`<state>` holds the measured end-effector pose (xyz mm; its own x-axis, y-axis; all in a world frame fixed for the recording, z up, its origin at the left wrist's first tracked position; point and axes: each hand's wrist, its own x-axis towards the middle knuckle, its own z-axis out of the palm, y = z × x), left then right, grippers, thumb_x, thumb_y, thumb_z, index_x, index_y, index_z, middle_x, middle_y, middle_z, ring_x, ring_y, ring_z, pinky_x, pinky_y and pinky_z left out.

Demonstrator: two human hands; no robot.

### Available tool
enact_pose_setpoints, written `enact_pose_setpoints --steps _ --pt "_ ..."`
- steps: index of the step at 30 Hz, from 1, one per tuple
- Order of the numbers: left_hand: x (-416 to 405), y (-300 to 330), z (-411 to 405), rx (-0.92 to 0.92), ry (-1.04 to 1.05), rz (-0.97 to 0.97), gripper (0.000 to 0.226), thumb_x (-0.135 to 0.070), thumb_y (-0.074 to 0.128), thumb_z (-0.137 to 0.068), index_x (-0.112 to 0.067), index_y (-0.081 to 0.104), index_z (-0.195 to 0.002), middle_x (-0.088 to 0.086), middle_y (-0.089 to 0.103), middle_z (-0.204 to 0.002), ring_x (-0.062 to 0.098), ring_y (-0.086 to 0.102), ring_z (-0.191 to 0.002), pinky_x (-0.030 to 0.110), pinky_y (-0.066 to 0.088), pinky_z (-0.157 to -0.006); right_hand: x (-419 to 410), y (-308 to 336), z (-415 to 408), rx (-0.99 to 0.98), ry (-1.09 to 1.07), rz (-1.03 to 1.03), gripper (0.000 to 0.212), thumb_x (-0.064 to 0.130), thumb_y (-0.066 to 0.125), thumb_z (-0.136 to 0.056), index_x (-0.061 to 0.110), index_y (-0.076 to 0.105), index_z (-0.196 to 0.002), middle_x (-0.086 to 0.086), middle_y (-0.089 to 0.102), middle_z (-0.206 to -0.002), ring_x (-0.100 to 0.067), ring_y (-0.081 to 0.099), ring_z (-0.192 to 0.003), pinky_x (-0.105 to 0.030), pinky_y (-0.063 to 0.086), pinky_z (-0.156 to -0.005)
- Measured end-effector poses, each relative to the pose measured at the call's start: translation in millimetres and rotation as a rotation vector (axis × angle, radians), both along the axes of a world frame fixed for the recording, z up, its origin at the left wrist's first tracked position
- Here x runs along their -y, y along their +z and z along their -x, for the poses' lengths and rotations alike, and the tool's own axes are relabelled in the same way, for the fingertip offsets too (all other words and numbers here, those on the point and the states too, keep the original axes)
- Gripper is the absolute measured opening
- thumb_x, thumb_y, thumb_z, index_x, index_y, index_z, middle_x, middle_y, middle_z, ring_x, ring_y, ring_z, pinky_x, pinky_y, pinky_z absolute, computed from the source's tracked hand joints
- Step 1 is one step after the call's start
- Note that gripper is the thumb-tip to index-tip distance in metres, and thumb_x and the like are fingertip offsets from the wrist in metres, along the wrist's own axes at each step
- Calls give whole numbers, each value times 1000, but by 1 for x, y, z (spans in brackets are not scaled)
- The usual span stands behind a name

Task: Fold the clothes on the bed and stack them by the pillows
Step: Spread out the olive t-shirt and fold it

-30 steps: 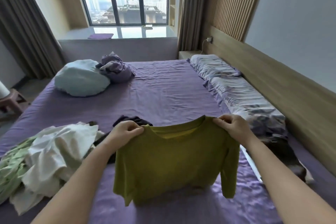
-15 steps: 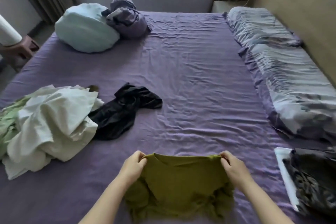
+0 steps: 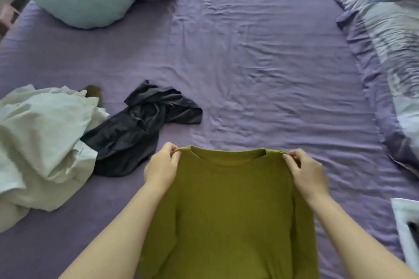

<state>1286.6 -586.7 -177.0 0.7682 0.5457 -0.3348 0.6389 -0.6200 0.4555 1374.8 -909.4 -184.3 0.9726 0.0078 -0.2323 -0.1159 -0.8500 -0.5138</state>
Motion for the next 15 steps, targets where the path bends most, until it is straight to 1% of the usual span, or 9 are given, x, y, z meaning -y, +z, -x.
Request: enact_pose_setpoints --steps 3,5,8,11,15 --pt "-7 -13 -34 38 -3 -33 16 -39 43 -98 -26 52 -100 -4 64 -95 25 57 -87 34 39 -68 -10 -6 -32 37 -37 0 20 44 54 -91 25 62 -90 -2 68 -87 -28 58 -83 -33 34 -59" --pt "-13 -23 -55 64 22 -45 18 -39 41 -98 -25 52 -101 -4 62 -94 25 57 -85 34 40 -68 -16 -11 -51 62 -62 16 22 46 53 -91 26 62 -92 -1 68 -86 -29 58 -84 -33 35 -60" --pt "-21 -37 -80 60 19 -47 19 -41 40 -98 -26 52 -102 -7 59 -92 22 54 -82 33 40 -68 -23 -23 -75 54 -83 23 24 47 52 -91 25 62 -95 -2 68 -90 -30 59 -87 -35 40 -63" --pt "-26 -55 -98 26 -6 -80 20 -42 39 -99 -27 51 -102 -6 60 -90 21 53 -80 33 39 -66 -29 -40 -86 32 -102 48 24 47 51 -91 26 62 -95 0 67 -92 -29 57 -88 -32 36 -63" --pt "-30 -76 -111 17 40 -108 20 -41 38 -99 -26 51 -100 -4 62 -89 21 52 -78 32 36 -62 -37 -61 -96 31 -156 28 23 48 52 -90 27 62 -93 1 67 -90 -27 57 -88 -31 35 -64"
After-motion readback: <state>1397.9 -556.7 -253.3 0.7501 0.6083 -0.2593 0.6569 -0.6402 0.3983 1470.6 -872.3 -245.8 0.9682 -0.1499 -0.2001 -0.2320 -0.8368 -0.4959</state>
